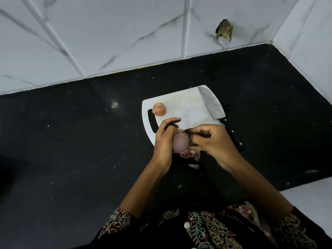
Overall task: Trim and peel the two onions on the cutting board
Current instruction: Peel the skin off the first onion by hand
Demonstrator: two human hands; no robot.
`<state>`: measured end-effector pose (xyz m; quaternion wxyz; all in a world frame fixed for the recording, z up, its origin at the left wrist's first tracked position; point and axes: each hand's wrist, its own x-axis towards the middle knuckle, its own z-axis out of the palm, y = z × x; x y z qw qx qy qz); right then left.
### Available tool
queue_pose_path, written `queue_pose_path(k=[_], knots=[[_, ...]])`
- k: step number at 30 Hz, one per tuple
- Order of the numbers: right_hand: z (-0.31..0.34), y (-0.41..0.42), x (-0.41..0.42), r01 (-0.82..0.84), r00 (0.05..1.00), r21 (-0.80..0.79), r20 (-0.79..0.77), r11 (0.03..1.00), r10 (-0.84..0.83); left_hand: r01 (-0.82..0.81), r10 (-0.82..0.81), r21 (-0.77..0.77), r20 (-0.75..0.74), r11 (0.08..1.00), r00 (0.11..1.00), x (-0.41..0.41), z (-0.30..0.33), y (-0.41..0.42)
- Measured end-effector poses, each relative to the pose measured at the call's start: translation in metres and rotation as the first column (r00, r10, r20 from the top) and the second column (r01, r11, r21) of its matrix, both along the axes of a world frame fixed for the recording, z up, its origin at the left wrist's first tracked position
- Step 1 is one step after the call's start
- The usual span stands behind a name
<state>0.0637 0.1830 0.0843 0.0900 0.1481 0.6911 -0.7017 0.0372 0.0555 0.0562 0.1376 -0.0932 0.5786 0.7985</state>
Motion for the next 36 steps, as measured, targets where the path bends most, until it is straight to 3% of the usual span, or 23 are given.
queue_pose_path(k=[2, 5, 10, 20, 26, 30, 33, 36], knots=[[0.000, 0.000, 0.001, -0.028, 1.000, -0.019, -0.009, 0.999, 0.028, 0.042, -0.041, -0.066, 0.012, 0.997, 0.999, 0.000, -0.002, -0.001], [-0.002, 0.000, 0.003, -0.095, 0.994, 0.092, -0.050, 0.991, 0.100, 0.089, -0.083, -0.161, 0.049, 0.983, 0.995, 0.001, -0.008, -0.001], [-0.006, -0.003, 0.003, -0.035, 0.998, 0.140, -0.043, 0.989, 0.041, 0.060, -0.056, -0.187, 0.027, 0.980, 0.998, 0.004, -0.009, 0.003], [-0.017, -0.002, 0.004, 0.083, 0.997, -0.018, -0.003, 0.996, -0.083, 0.000, 0.007, -0.037, 0.203, 0.999, 0.979, -0.002, -0.010, 0.002], [-0.026, -0.004, 0.009, 0.125, 0.992, 0.152, 0.008, 0.980, -0.128, -0.073, 0.069, 0.004, 0.269, 0.997, 0.961, -0.002, -0.012, 0.003], [-0.021, -0.009, 0.012, 0.070, 0.993, -0.085, 0.098, 0.994, -0.062, -0.117, 0.105, 0.021, 0.308, 0.993, 0.946, -0.002, -0.012, 0.003], [-0.019, -0.012, 0.015, -0.010, 0.999, 0.026, 0.048, 1.000, 0.009, -0.111, 0.106, -0.002, 0.305, 0.994, 0.947, -0.002, -0.012, 0.005], [-0.018, -0.014, 0.016, 0.064, 0.998, 0.053, 0.011, 0.997, -0.065, -0.108, 0.104, -0.002, 0.291, 0.994, 0.951, 0.000, -0.012, 0.007]])
